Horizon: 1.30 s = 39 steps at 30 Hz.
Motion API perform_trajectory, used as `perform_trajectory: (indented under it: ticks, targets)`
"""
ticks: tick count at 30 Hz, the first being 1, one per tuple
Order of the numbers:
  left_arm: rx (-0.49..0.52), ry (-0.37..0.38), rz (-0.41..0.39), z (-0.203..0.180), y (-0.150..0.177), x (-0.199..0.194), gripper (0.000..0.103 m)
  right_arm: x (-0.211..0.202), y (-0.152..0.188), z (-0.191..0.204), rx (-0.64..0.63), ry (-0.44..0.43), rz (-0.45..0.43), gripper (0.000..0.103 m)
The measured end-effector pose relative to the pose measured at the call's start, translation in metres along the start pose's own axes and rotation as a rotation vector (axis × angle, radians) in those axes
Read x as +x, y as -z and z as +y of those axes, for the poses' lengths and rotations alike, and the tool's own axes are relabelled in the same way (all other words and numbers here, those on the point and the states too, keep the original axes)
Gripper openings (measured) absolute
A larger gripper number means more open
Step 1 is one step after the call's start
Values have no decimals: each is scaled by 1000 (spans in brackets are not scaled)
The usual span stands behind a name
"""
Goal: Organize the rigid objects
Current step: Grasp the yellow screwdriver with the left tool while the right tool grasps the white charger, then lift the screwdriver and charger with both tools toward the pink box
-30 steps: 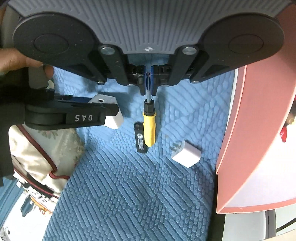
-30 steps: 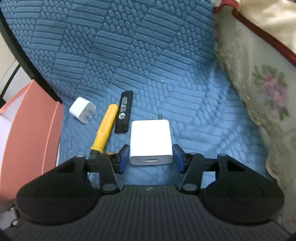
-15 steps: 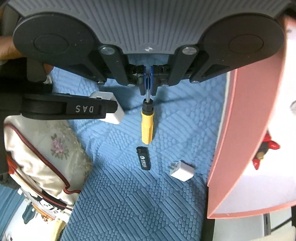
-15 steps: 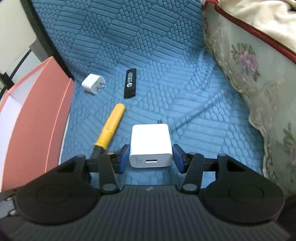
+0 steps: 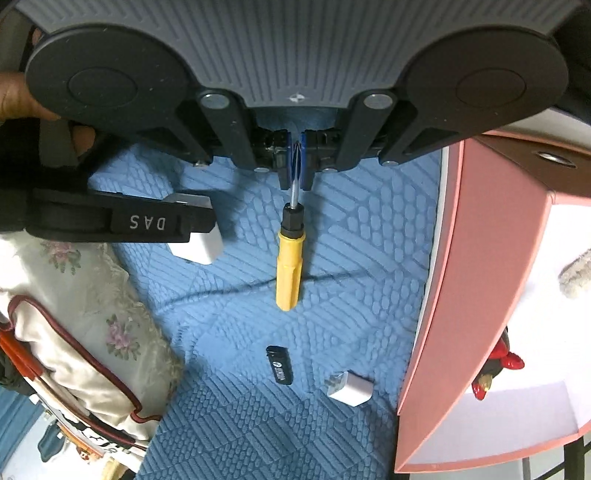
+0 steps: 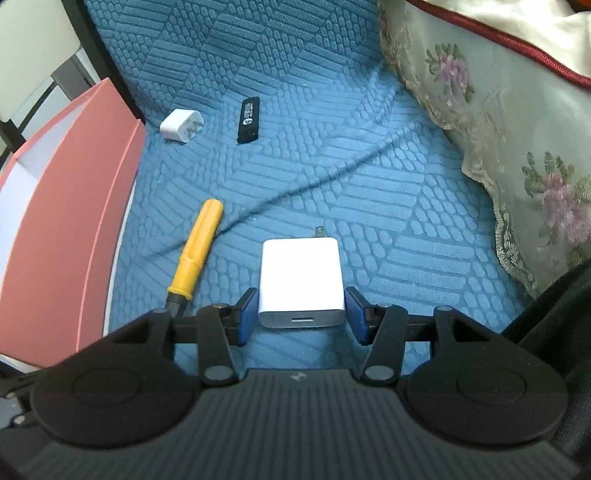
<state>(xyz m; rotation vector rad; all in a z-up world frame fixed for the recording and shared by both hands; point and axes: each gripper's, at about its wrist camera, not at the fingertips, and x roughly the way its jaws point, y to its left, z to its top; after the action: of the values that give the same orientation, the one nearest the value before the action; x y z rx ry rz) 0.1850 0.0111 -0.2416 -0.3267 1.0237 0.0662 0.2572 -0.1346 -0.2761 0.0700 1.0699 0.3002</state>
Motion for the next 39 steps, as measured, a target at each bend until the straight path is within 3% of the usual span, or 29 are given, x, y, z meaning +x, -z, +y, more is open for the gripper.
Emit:
perform_trajectory:
  ticks: [16, 23, 25, 27, 39]
  targets:
    - [20, 34, -3, 0, -16, 15, 6, 8, -7, -4, 45, -21, 4, 54]
    - [45, 26, 0, -2, -21, 23, 17, 4, -10, -5, 49, -13, -21, 54]
    - [58, 10, -2, -4, -23, 25, 28, 3, -11, -5, 50, -12, -22, 54]
    - [58, 3, -8, -4, -25, 28, 31, 4, -12, -5, 49, -10, -23, 54]
    - [149, -10, -27, -14, -35, 51, 30, 4, -13, -5, 55, -3, -24, 54]
